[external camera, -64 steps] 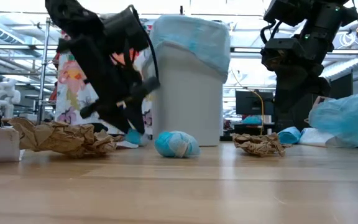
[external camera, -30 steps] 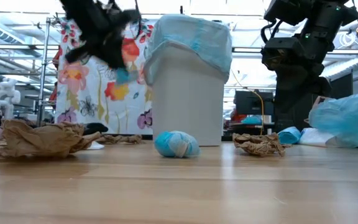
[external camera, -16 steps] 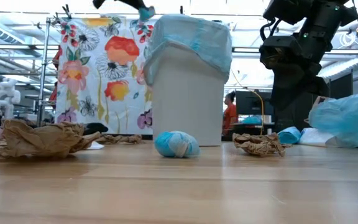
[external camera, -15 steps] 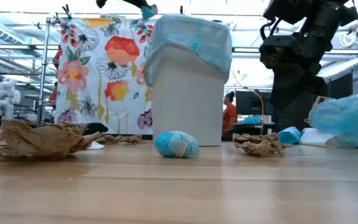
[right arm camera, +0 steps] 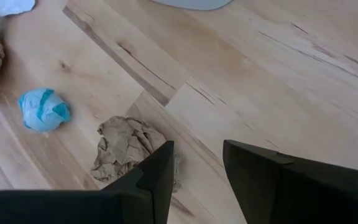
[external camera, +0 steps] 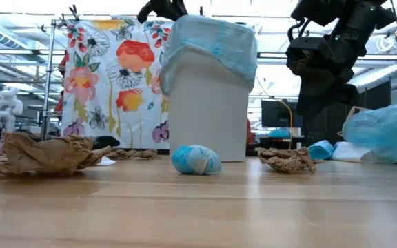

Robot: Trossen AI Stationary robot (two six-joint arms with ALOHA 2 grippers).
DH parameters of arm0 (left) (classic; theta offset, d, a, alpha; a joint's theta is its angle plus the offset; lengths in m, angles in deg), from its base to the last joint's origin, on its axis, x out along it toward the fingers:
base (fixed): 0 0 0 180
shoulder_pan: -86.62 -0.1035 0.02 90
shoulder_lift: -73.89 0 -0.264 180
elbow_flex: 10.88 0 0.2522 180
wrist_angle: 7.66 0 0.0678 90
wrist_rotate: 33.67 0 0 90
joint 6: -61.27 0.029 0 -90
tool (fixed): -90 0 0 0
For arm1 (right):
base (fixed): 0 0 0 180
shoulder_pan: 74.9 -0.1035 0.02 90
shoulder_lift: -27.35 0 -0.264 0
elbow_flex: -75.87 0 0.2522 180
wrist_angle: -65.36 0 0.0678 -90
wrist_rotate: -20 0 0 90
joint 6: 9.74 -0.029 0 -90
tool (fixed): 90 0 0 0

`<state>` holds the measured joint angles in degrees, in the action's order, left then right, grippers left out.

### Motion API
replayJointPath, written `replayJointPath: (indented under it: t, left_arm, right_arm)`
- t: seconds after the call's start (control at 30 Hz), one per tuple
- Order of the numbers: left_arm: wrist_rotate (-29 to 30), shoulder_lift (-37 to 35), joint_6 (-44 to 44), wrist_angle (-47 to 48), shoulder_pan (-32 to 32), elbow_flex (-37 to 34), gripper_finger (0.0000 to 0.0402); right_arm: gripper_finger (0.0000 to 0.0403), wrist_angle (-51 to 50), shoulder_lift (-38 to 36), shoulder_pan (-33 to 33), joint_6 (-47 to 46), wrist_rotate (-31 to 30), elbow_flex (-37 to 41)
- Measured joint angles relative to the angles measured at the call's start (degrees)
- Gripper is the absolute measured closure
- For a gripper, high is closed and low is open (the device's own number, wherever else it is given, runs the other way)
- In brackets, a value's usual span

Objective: Place trash/remove bag and relplace
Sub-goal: Put the blue plastic into the trash bin

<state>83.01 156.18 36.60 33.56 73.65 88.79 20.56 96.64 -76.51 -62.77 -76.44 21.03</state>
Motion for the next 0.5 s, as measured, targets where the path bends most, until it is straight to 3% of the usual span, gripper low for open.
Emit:
replayJointPath:
  t: [0.13, 0.3, 0.4, 0.5]
  left_arm:
    - [-5.71, 1.94, -0.02, 0.09, -1.76, 0.00, 0.0307]
    - [-8.01, 2.67, -0.82, 2.76, -2.50, 0.02, 0.0281]
    - [-6.77, 1.23, -3.35, 7.94, -2.01, 0.00, 0.0282]
    - [-0.60, -1.27, -4.10, 12.39, 0.63, 0.02, 0.0288]
  right_arm:
    - [0.0273, -0.01, 0.00, 0.00, 0.17, 0.02, 0.00]
    - [0.0273, -0.02, 0.00, 0.00, 0.17, 0.05, 0.00]
    - [0.0273, -0.04, 0.00, 0.00, 0.17, 0.31, 0.00]
    - [0.0273, -0.04, 0.00, 0.00, 0.17, 0.35, 0.00]
